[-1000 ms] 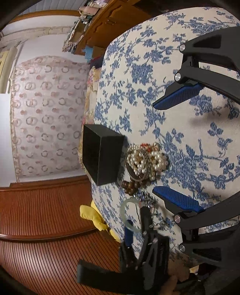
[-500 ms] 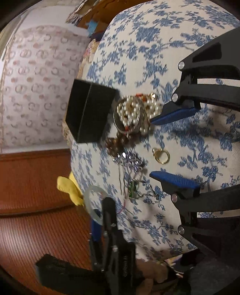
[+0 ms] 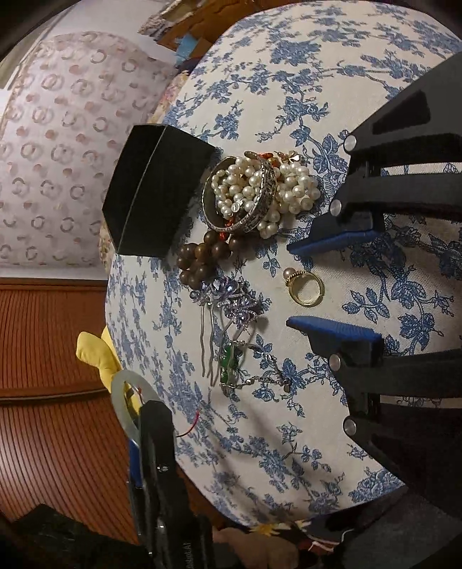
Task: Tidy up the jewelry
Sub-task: 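Lift the jade bangle with the left tool while the right tool grasps the gold ring, then lower the jade bangle into the black box while the right tool drops the ring in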
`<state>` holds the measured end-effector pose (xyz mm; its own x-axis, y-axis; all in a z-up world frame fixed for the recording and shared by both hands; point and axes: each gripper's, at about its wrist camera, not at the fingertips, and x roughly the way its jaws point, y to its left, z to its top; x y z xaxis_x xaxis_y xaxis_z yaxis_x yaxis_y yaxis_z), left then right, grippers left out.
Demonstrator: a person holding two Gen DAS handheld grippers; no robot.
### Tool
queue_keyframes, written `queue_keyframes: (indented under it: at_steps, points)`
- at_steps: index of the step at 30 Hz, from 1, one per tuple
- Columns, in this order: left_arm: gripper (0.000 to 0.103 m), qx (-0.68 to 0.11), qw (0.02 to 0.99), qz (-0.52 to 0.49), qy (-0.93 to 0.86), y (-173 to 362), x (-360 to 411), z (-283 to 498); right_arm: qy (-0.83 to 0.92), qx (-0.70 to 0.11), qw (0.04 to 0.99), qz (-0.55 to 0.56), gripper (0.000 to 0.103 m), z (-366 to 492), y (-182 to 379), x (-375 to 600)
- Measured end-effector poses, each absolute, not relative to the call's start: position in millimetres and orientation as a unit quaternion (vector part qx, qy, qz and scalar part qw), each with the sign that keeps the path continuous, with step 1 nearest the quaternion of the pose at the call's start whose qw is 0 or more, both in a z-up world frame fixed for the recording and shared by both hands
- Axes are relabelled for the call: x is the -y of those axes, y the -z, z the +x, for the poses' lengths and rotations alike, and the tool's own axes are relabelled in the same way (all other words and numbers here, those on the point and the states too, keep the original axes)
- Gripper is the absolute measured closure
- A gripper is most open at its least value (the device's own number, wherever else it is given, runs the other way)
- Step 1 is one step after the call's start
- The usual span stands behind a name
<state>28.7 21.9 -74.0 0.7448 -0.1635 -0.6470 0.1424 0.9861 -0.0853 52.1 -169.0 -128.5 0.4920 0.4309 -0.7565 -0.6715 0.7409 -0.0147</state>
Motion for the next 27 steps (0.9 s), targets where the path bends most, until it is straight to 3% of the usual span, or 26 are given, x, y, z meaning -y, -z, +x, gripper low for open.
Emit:
queue_keyframes:
  at_steps: [5, 10, 11, 27]
  points:
    - [0.035, -0.351, 0.933, -0.016, 0.083, 76, -22, 27, -0.326, -0.383, 0.85, -0.158, 0.081, 51, 129, 168]
    - [0.035, -0.352, 0.932, -0.017, 0.085, 76, -20, 30, -0.332, -0.382, 0.849, -0.151, 0.082, 50, 127, 171]
    - [0.035, -0.352, 0.932, -0.017, 0.085, 76, -20, 32, -0.333, -0.38, 0.85, -0.15, 0.098, 50, 125, 172]
    - [0.035, -0.34, 0.935, -0.001, 0.1, 64, -2, 59, -0.326, -0.354, 0.867, -0.131, 0.098, 67, 101, 192]
